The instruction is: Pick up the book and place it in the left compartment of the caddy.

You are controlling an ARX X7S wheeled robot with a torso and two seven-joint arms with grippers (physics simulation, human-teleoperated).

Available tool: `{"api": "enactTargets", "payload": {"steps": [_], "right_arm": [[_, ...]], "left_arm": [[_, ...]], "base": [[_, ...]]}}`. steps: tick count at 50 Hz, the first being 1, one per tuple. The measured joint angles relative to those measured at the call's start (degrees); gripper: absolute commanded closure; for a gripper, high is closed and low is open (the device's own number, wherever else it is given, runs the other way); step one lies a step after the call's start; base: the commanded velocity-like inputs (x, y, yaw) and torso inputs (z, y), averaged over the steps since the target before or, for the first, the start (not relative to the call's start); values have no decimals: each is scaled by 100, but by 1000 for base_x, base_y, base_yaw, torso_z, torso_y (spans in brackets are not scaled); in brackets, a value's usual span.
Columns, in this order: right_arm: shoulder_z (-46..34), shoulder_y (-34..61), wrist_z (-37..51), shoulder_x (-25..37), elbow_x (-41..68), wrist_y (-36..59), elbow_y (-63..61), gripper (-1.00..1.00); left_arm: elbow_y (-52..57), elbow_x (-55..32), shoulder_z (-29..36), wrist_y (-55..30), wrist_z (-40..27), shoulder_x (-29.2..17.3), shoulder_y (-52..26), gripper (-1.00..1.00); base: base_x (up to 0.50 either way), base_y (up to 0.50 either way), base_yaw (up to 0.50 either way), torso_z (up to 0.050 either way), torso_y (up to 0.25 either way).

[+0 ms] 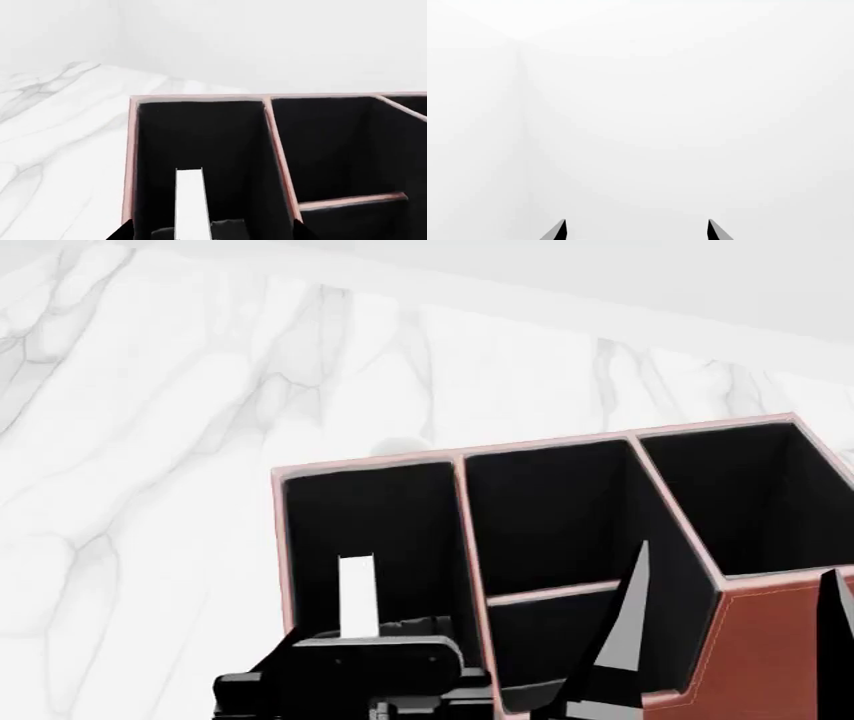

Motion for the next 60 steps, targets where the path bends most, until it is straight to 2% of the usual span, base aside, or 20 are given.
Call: {"api": "enactTargets", "payload": {"steps": [16,32,48,60], "right_arm": [[-21,8,21,18,2,-5,-22,-100],[-52,26,39,35,0,-2,-28,-100],[-61,34,66,62,8,5,-47,-100],[-68,38,86,83,-2,10,-54,-100]], "left_arm": [[1467,213,28,-443,-366,-447,-482,-100],[2524,637,-78,-801,-535,-1094,-828,-100],[3324,1080,-391,-1356,-601,-1786,-792,-100],[3904,1603,-459,-1580,-588,-2481,-546,-100]], "base": [[0,0,0,0,0],[0,0,0,0,0],[0,0,0,0,0],[0,0,0,0,0]]}}
